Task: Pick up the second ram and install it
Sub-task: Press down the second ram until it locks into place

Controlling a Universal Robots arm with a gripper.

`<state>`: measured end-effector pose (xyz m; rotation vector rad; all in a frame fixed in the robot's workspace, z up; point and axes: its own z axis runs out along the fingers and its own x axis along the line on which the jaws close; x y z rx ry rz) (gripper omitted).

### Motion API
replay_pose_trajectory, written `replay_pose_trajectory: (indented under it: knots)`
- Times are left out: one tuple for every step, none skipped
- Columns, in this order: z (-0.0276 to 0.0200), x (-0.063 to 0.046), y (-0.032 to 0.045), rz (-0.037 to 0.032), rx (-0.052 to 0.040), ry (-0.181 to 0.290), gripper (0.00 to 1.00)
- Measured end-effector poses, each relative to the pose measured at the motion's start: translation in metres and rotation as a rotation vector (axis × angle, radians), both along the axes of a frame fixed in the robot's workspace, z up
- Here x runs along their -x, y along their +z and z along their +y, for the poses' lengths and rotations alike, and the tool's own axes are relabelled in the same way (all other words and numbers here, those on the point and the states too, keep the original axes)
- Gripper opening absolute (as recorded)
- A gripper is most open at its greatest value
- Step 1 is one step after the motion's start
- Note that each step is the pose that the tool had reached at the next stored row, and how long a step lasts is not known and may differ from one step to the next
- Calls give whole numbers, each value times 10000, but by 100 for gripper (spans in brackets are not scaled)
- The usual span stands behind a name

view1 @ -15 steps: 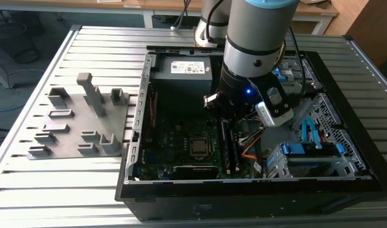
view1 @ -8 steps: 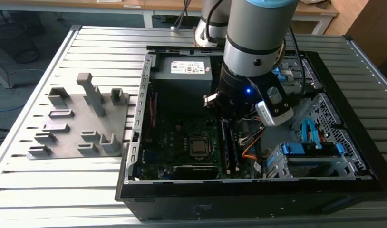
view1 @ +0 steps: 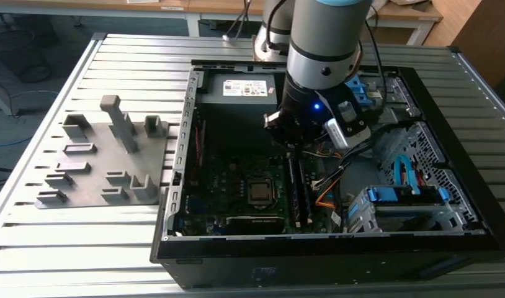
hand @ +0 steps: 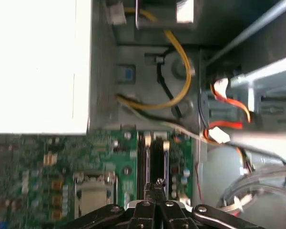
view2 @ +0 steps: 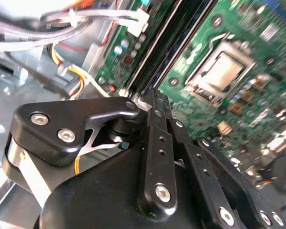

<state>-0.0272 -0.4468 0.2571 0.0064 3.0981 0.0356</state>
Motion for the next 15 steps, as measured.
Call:
replay_pose_trajectory:
  knots:
    - [45,0,-18,0,0,0,10]
    - [89,0,-36,0,-1,0,10]
    - [124,0,-55,-1,0,0,10]
    - [143,0,-73,0,-1,0,10]
    - [149,0,-92,-1,-3,0,10]
    - [149,0,-111,-1,-3,6,10]
    - [148,0,-127,0,-1,13,10]
    - [146,0,-145,0,0,21,10]
    - [146,0,-164,0,-1,24,10]
    - [145,0,-183,0,-1,27,10]
    - [145,0,-200,0,-1,29,10]
    - [145,0,-220,0,-1,32,10]
    - [145,0,-237,0,-1,33,10]
    - [145,0,-255,0,-1,37,10]
    - [145,0,-274,0,-2,39,10]
